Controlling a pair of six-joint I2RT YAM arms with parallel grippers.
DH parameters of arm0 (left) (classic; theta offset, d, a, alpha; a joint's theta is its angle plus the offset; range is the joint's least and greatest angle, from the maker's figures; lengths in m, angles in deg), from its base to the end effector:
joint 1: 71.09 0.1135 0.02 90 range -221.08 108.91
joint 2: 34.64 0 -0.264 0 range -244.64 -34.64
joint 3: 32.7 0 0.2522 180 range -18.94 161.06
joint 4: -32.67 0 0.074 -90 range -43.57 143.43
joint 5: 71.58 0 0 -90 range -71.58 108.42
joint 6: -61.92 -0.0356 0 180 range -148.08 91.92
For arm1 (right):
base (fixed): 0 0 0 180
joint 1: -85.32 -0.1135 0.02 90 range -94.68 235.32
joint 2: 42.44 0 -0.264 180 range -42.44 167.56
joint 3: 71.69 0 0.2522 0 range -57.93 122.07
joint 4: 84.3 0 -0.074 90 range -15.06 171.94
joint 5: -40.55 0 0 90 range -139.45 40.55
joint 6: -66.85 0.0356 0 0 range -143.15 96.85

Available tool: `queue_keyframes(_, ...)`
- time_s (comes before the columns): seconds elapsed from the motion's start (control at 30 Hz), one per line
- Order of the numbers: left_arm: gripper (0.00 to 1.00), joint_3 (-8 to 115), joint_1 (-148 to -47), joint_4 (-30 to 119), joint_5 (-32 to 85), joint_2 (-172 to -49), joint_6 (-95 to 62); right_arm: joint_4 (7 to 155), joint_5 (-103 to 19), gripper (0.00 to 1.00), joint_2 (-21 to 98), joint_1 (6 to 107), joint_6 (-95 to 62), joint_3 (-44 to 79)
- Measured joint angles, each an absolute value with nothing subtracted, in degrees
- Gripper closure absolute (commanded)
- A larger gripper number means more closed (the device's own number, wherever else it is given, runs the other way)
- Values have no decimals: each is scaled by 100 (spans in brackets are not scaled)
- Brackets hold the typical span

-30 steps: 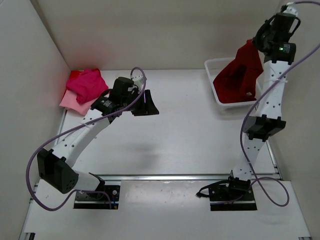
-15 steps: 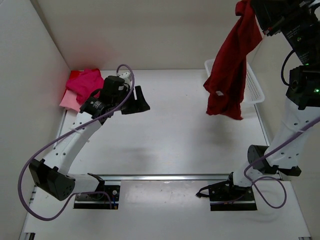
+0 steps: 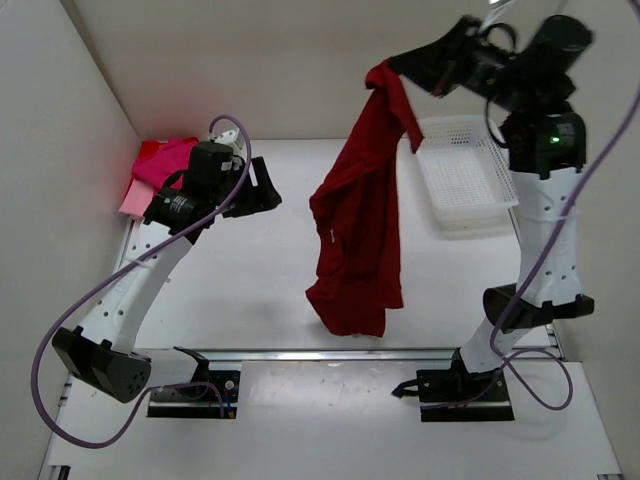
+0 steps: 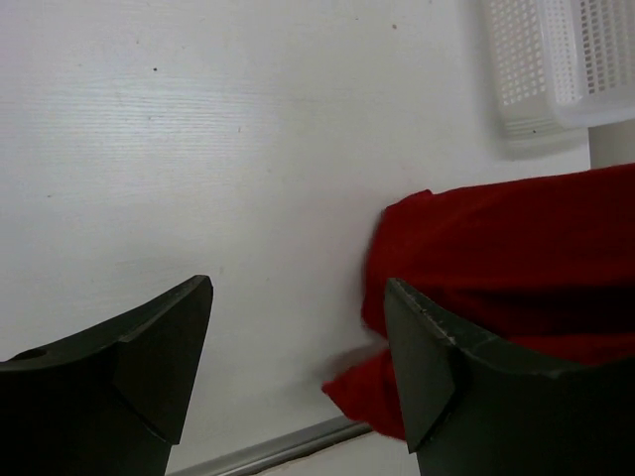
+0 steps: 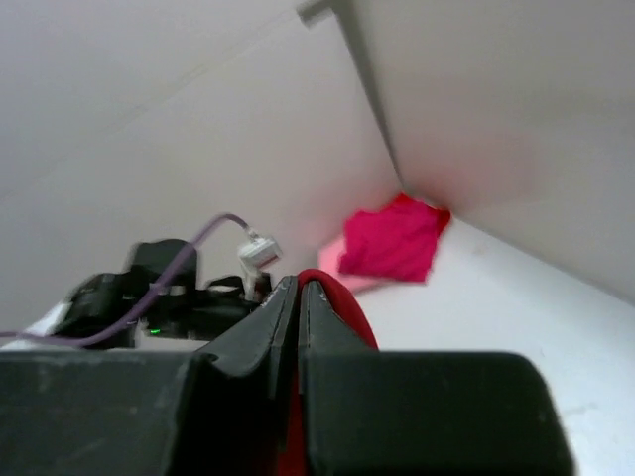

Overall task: Fold and stack the t-shirts
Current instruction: Move the crumpled T-shirt to the center of the board.

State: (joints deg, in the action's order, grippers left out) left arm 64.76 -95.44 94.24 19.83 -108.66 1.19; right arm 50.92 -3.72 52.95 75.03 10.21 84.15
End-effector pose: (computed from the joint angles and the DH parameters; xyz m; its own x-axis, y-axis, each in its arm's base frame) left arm 0.2410 -0.1100 0.4000 -0.7009 -0.2193 -0.6788 0.0999 0.9120 -0.3978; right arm 0.2556 0.0723 0.6224 -0.2196 0.3503 -0.9105 -0.8169 0.4443 0.3679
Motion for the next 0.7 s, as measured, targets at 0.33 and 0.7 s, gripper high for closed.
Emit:
queue_keyframes(0.33, 20, 5669, -9407, 9431, 1965, -10907, -147, 2047, -3869, 61, 5627, 7029, -157, 8258)
queue_keyframes(0.7, 41, 5748, -9879, 9571, 2022, -11189, -267, 2104, -5200, 100, 3223, 5324, -1099, 5834)
